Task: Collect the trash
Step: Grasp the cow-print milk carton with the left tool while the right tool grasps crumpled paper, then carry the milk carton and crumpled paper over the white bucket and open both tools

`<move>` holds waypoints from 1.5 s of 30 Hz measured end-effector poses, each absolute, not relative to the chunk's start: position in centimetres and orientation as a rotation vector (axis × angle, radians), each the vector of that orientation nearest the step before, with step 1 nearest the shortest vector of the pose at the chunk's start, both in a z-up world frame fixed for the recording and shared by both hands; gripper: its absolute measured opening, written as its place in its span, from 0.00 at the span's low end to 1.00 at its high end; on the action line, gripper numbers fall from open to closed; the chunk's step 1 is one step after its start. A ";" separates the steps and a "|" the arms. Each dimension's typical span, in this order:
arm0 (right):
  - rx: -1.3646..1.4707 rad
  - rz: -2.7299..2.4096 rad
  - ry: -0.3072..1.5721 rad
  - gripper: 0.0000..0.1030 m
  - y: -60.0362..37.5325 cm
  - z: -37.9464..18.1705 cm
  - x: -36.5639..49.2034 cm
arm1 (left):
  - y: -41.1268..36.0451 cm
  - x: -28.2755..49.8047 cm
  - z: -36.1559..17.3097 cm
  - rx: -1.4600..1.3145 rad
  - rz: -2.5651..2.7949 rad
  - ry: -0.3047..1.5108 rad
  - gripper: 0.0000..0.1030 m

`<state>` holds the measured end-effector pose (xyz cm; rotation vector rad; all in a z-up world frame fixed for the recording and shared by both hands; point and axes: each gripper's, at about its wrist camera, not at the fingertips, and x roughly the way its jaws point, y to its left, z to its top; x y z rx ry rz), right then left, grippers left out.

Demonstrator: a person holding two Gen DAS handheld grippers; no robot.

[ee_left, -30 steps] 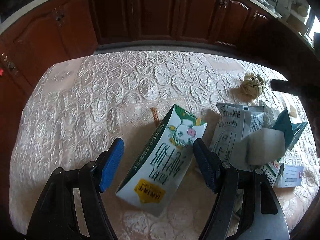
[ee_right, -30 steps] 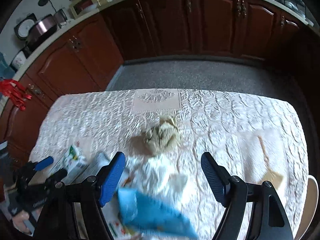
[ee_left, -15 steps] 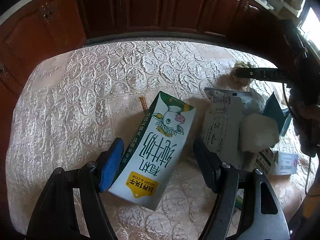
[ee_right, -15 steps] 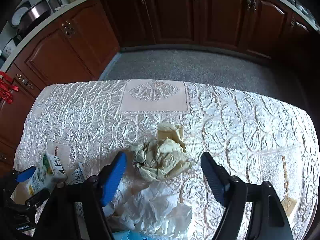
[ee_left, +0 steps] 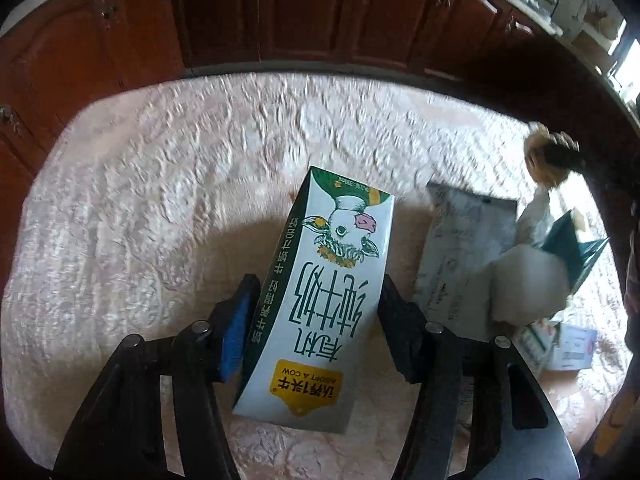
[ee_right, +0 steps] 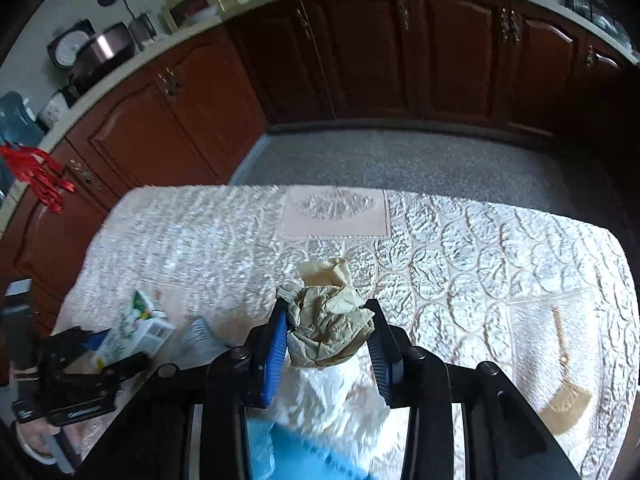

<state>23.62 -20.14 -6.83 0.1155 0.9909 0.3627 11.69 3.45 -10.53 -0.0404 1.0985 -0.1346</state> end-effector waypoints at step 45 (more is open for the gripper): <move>0.310 -0.091 0.836 0.35 -48.9 -1.7 -0.9 | -34.2 3.3 0.3 0.150 -0.711 0.906 0.51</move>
